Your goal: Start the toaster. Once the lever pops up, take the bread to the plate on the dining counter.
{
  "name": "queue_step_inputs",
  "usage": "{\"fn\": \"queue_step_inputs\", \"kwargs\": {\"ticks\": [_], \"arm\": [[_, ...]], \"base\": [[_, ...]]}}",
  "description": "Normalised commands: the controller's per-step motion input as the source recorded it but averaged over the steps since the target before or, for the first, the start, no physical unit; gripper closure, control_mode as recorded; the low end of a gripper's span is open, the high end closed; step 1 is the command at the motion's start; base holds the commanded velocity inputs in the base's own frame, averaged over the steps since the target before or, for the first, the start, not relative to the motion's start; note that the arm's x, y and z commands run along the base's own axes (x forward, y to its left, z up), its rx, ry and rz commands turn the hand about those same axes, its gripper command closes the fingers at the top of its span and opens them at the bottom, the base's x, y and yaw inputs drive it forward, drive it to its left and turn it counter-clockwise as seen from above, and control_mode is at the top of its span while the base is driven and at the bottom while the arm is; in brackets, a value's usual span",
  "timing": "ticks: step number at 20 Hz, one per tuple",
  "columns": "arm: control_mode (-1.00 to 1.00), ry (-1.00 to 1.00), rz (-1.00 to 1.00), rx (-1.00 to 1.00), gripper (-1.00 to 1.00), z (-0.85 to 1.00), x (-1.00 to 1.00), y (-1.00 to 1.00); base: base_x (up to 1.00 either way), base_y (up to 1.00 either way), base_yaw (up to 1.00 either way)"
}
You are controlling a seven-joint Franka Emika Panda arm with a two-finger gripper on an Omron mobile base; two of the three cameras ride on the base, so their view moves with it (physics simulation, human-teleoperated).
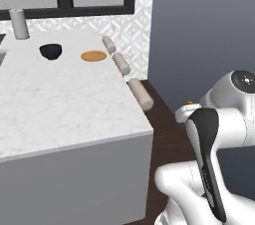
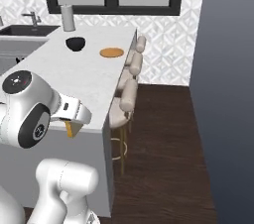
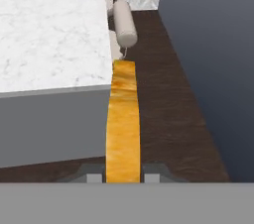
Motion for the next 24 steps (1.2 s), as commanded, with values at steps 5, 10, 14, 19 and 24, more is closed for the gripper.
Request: {"fn": "queue_step_inputs", "kwargs": {"ticks": [5,10,14,19,24], "arm": [[1.0,0.0,0.0,0.0,1.0,0.0,0.0,0.0],[1.0,0.0,0.0,0.0,1.0,0.0,0.0,0.0],[1.0,0.0,0.0,0.0,1.0,0.0,0.0,0.0],[1.0,0.0,0.0,0.0,1.0,0.0,0.0,0.0],[1.0,0.0,0.0,0.0,1.0,0.0,0.0,0.0]], "base": [[0.0,-1.0,0.0],[0.02,-1.0,0.0],[0.24,-0.87,0.0],[0.58,-0.49,0.01],[0.81,-0.31,0.02]]}}
